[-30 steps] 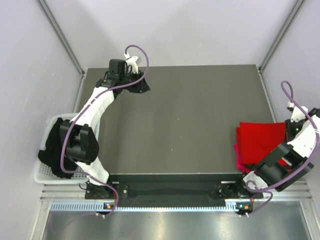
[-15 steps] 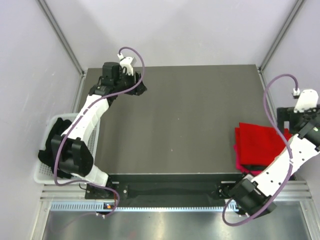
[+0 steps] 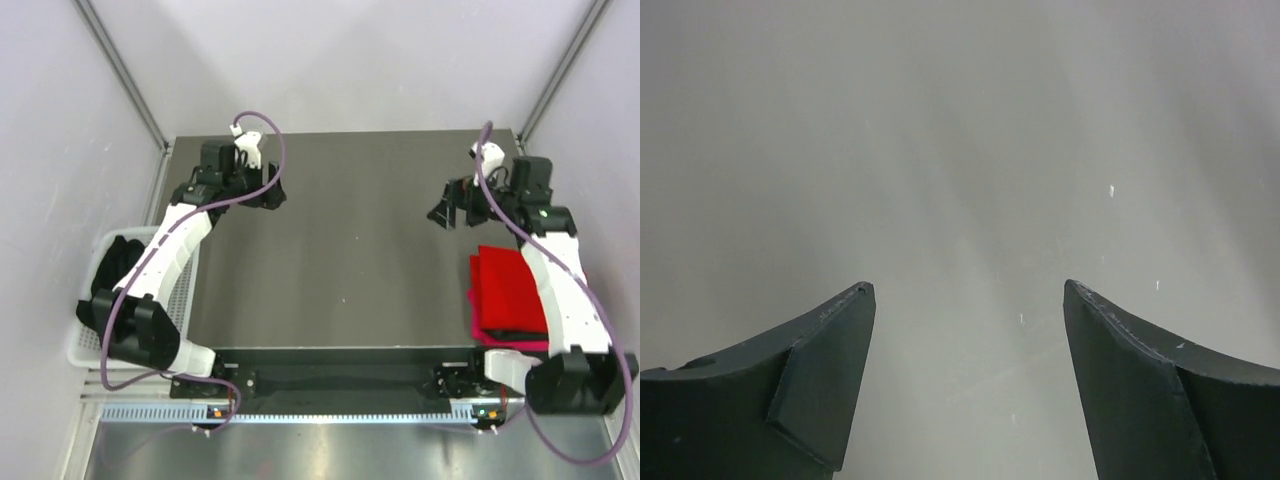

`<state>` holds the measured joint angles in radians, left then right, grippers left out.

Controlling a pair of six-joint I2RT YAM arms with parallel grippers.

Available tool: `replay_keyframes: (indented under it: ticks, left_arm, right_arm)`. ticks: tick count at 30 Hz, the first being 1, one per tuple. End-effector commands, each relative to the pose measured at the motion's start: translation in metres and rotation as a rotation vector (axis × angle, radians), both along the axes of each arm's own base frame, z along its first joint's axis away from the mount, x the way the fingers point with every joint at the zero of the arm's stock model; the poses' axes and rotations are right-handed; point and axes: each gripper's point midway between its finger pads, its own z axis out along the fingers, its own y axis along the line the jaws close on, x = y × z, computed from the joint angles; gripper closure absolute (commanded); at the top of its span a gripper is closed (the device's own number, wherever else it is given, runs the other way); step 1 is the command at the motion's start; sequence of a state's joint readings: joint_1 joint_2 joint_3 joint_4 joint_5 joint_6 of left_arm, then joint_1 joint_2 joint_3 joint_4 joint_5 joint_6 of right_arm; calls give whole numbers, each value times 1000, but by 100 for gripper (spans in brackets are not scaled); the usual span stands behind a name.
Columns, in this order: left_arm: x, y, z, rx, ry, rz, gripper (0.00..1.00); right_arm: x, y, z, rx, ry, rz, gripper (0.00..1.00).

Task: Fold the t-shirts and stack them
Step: Reset both grippers

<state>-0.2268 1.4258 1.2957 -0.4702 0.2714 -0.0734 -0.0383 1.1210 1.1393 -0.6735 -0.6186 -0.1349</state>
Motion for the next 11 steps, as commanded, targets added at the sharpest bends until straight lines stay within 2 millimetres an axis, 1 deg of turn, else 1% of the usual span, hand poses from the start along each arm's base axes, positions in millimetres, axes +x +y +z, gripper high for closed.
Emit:
replay_keyframes:
  ticks: [1, 2, 3, 4, 5, 6, 7, 8, 9, 10, 11]
  left_arm:
    - [0, 2, -7, 46, 83, -20, 19]
    - [-2, 3, -14, 53, 96, -20, 18]
    - [2, 5, -12, 56, 63, -8, 18]
    - [2, 5, -13, 57, 53, -4, 18]
    - [-2, 7, -15, 60, 46, 0, 18]
    - [0, 11, -15, 74, 26, 17, 17]
    - [0, 15, -15, 88, 16, 25, 17]
    - [-1, 19, -13, 102, 6, 36, 16]
    - [-3, 23, -15, 114, 9, 48, 16]
    - [-3, 27, -14, 128, 1, 69, 16]
    - [-6, 31, -11, 148, -24, 69, 16]
  right_arm:
    - [56, 15, 9, 6, 28, -135, 0]
    - [59, 18, 2, -40, 52, -142, 0]
    - [63, 28, 1, -77, 45, -133, 0]
    - [67, 35, -4, -82, 51, -115, 1]
    - [69, 48, -3, -73, 39, -86, 1]
    - [70, 55, -4, -67, 42, -65, 0]
    - [72, 62, -14, -71, 70, -49, 0]
    - [71, 68, -18, -80, 75, -19, 0]
    - [69, 78, -22, -79, 86, 13, 0]
    - [70, 80, -32, -90, 108, 16, 0]
    - [72, 81, -33, -98, 106, 10, 0]
